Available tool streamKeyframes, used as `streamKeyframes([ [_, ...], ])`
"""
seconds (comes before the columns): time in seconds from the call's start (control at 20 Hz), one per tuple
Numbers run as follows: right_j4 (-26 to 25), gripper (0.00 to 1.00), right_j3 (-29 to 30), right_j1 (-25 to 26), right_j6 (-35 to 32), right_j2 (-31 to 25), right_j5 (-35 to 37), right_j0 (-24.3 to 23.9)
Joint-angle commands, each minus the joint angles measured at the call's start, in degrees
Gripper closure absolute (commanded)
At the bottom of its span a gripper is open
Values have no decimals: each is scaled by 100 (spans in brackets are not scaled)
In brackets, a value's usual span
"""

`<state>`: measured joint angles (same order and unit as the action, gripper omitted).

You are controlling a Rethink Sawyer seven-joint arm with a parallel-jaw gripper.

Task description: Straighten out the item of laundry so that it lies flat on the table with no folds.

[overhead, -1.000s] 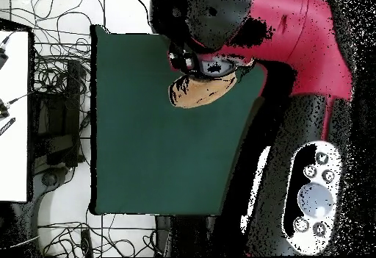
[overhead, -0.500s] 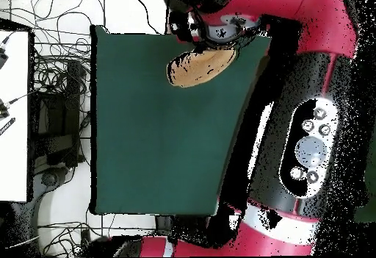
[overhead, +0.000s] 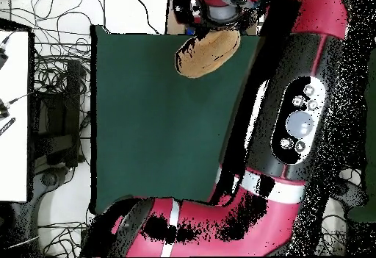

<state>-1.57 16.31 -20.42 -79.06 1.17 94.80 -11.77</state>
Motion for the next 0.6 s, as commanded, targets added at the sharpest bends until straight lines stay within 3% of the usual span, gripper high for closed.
streamKeyframes([
  [0.05,-58,100,-845,538,-1826,-63,511,78],
  [0.3,-75,100,-1004,701,-1880,-16,463,91],
  [0.5,-104,100,-458,521,-1790,-8,-138,173],
  [0.6,-104,100,200,281,-1826,19,-628,226],
])
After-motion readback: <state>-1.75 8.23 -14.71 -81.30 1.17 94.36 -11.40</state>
